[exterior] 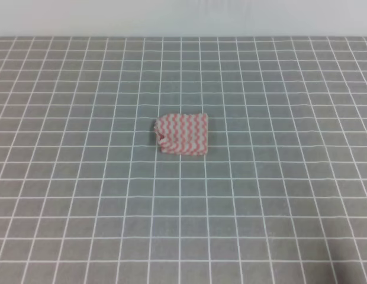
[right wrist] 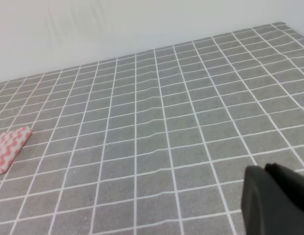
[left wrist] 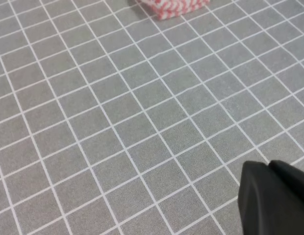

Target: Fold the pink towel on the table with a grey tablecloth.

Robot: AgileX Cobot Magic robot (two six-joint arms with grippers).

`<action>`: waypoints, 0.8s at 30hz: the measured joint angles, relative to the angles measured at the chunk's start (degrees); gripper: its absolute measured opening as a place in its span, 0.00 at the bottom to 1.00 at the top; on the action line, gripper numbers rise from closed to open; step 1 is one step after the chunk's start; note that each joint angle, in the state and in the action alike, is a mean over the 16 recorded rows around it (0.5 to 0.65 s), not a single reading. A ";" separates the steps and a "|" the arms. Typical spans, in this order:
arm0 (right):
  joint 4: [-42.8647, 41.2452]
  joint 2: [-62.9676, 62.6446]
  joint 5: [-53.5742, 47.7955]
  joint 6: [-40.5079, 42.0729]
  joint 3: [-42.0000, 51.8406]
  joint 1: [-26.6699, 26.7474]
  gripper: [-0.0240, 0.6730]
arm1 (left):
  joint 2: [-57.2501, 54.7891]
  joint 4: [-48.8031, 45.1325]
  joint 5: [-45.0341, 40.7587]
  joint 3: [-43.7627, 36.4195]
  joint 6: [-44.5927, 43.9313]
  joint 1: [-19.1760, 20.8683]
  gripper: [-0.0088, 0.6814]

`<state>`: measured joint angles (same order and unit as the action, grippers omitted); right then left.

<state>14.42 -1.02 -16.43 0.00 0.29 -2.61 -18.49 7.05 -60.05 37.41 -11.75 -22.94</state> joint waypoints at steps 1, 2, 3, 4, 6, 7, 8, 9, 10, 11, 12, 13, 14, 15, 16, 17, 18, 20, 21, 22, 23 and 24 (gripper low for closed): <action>0.00 0.00 0.00 0.00 0.00 0.00 0.01 | 0.00 0.00 0.00 0.00 0.00 0.00 0.01; 0.00 0.00 0.00 0.00 0.00 0.00 0.01 | 0.00 -0.03 0.03 0.00 0.01 0.00 0.01; 0.00 0.00 0.00 0.00 0.00 0.00 0.01 | 0.00 -0.06 0.07 0.00 0.01 0.00 0.01; 0.00 0.00 0.00 0.00 0.00 0.00 0.01 | 0.00 -0.12 0.11 0.00 0.01 0.00 0.01; 0.00 0.00 0.00 0.00 0.00 0.00 0.01 | 0.03 -0.37 0.32 -0.02 0.01 0.04 0.01; 0.00 -0.06 0.00 0.00 0.00 0.01 0.01 | 0.06 -0.50 0.54 -0.04 0.01 0.12 0.01; 0.00 -0.06 0.00 0.00 0.00 0.01 0.01 | 0.08 -0.59 0.96 -0.11 0.01 0.27 0.01; 0.00 -0.06 0.00 0.00 0.00 0.01 0.01 | 0.14 -0.64 1.68 -0.25 0.02 0.50 0.01; 0.00 -0.06 0.00 0.00 -0.09 0.01 0.01 | 0.29 -0.62 2.63 -0.48 0.02 0.83 0.01; 0.00 -0.06 0.00 0.00 -0.09 0.01 0.01 | 0.49 -0.51 3.97 -0.84 0.02 1.26 0.01; 0.00 -0.06 0.00 0.00 -0.09 0.01 0.01 | 0.74 -0.29 5.76 -1.33 0.03 1.78 0.01; 0.00 -0.06 0.00 0.00 -0.09 0.01 0.01 | 1.04 -0.07 7.43 -1.85 0.03 2.30 0.01; 0.00 -0.06 0.00 0.00 -0.09 0.01 0.01 | 1.40 0.32 10.04 -2.71 0.04 3.01 0.01; 0.00 -0.06 0.00 0.00 -0.09 0.01 0.01 | 1.82 0.69 12.56 -3.61 0.05 3.73 0.01; 0.00 -0.06 0.00 0.00 -0.09 0.01 0.01 | 2.30 1.10 15.58 -4.79 0.06 4.56 0.01; 0.00 -0.06 0.00 0.00 -0.09 0.01 0.01 | 2.82 1.49 18.70 -6.14 0.06 5.43 0.01; 0.00 -0.12 0.00 0.00 -0.09 0.02 0.01 | 3.38 1.88 21.83 -7.59 0.06 6.31 0.01; 0.00 -0.11 0.00 0.00 -0.09 0.02 0.01 | 4.57 2.54 28.15 -10.89 0.04 8.10 0.01; 0.00 -0.17 0.00 0.00 -0.09 0.03 0.01 | 5.16 2.81 31.30 -12.73 0.03 8.99 0.01; 0.00 -0.17 0.00 0.00 -0.09 0.03 0.01 | 5.74 2.99 34.39 -14.68 0.02 9.85 0.01; 0.00 -0.10 0.00 0.00 -0.09 0.02 0.01 | 6.35 3.19 37.31 -16.66 0.03 10.66 0.01; 0.00 -0.09 0.00 0.00 -0.09 0.02 0.01 | 6.89 3.15 40.17 -18.80 0.02 11.42 0.01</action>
<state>14.42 -1.11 -16.43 0.00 0.20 -2.59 -11.60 10.20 -19.88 18.61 -11.74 -11.53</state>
